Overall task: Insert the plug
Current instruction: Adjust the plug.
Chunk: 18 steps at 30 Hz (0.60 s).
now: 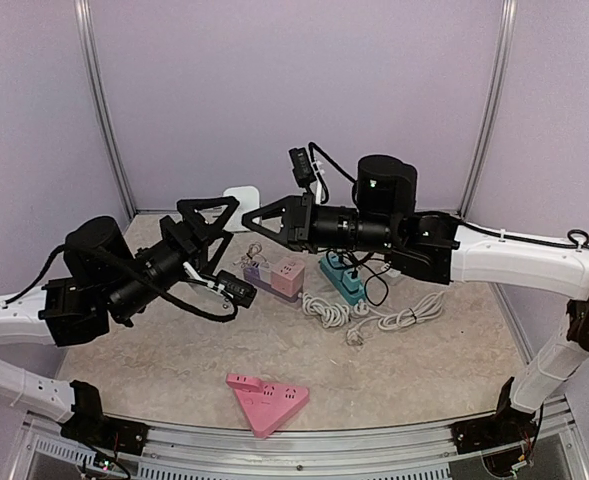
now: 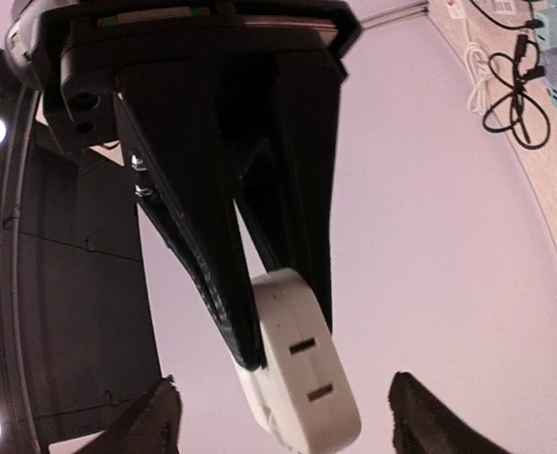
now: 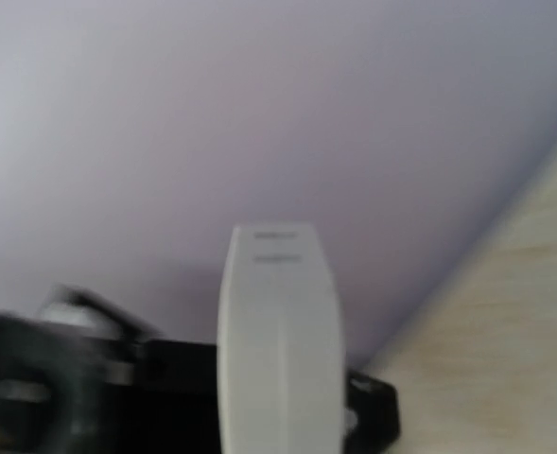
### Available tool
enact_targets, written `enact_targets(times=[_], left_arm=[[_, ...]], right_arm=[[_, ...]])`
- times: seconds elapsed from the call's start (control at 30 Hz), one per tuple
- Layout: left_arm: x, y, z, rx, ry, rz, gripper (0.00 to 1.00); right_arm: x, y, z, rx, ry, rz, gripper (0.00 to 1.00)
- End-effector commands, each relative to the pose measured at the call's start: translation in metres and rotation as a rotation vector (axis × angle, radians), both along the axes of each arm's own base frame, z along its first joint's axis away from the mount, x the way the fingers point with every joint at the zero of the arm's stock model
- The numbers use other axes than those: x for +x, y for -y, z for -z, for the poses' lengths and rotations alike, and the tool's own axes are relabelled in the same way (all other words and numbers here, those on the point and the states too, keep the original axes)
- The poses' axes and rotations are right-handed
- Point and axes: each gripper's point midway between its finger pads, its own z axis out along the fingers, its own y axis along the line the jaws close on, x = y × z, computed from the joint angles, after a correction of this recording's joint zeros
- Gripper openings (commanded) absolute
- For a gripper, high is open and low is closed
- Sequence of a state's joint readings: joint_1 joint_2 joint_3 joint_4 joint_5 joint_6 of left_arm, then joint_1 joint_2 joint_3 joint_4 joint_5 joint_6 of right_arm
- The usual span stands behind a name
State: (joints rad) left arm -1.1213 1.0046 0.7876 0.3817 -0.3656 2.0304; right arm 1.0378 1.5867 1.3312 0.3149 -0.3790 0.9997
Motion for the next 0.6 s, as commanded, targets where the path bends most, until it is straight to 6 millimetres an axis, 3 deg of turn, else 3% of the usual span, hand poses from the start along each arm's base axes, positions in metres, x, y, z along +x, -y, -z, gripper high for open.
enact_targets(times=[0.0,0.13,0.23,0.33,0.4,0.47,0.57], left_arm=[[0.011,-0.026,0.048,0.207,-0.24,-0.146,0.94],[-0.022,-0.037,0.054,0.103,-0.698,-0.073,0.99],[-0.057,-0.03,0.045,0.007,-1.044,0.049,0.98],[-0.088,-0.016,0.024,-0.137,-1.37,0.182,0.9],[-0.097,-0.009,0.014,-0.222,-1.519,0.218,0.79],[-0.1,-0.001,0.007,-0.286,-1.612,0.238,0.7],[-0.1,0.006,0.012,-0.323,-1.677,0.22,0.66]], right_arm=[[0.023,0.038,0.026,-0.326,0.307,0.179,0.0],[0.025,0.065,0.06,-0.606,0.562,0.187,0.0],[-0.007,0.062,0.071,-0.685,0.803,0.057,0.0],[-0.04,0.051,0.063,-0.646,0.971,-0.028,0.0],[-0.047,0.047,0.052,-0.619,1.018,-0.04,0.0],[-0.057,0.04,0.044,-0.591,1.051,-0.054,0.0],[-0.068,0.03,0.039,-0.582,1.097,-0.078,0.0]])
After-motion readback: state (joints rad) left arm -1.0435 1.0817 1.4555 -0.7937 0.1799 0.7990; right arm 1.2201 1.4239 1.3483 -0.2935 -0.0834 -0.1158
